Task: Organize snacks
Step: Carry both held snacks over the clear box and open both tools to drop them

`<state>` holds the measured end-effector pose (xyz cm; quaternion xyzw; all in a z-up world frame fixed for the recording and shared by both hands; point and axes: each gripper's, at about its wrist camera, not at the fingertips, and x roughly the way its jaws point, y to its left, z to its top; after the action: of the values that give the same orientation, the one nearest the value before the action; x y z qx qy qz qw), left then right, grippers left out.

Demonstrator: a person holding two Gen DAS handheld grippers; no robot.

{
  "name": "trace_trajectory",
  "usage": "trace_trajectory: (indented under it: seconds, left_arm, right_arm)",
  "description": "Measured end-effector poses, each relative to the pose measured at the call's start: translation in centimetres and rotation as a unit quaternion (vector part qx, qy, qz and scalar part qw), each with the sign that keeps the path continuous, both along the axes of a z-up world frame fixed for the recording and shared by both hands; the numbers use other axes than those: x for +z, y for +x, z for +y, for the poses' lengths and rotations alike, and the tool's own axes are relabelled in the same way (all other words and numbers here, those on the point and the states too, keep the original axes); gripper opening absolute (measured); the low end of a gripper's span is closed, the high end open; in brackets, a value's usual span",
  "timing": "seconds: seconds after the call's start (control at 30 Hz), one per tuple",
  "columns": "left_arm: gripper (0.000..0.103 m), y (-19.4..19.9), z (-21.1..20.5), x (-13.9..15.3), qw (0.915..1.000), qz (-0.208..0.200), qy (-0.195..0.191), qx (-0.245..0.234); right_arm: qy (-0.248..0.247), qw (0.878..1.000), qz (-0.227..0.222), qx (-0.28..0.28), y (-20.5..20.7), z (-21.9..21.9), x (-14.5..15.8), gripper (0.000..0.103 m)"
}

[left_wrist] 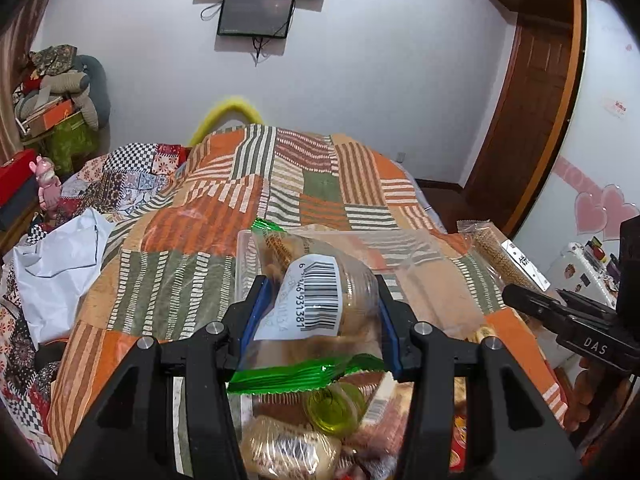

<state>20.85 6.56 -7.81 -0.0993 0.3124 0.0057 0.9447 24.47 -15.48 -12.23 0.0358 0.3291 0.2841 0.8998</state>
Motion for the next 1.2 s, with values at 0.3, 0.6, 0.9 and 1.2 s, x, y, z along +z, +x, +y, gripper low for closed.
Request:
trace_trajectory:
  seconds: [0.3,0.6,0.9,1.2]
  left_arm:
    - [0.049,4.7,0.8,-3.0,0.9984,0.053,-0.021,-0.004]
    - [0.049,7.2,1.0,-5.8,0.9947,0.098,-0.025,-0.017]
    - [0.055,7.5,1.3,-6.1,0.9951,0.097,-0.018,-0.005]
    - [0.059,4.5,1.5,-4.0,0.9963,0.083,-0.021,-0.012]
  right_arm:
    - [-0.012,0.999,0.035,0.007,3.0,1.4,-1.4,0.035]
    - [-0.048,0.997,0.057,0.031,4.7,3.3,-3.1,0.035]
    - [-0.071,0.994,0.071,0.031,5.6,4.1,-4.0,0.041]
    - [-0.057,0.997,0.051,0.028,3.8,2.0,-2.0,0.045]
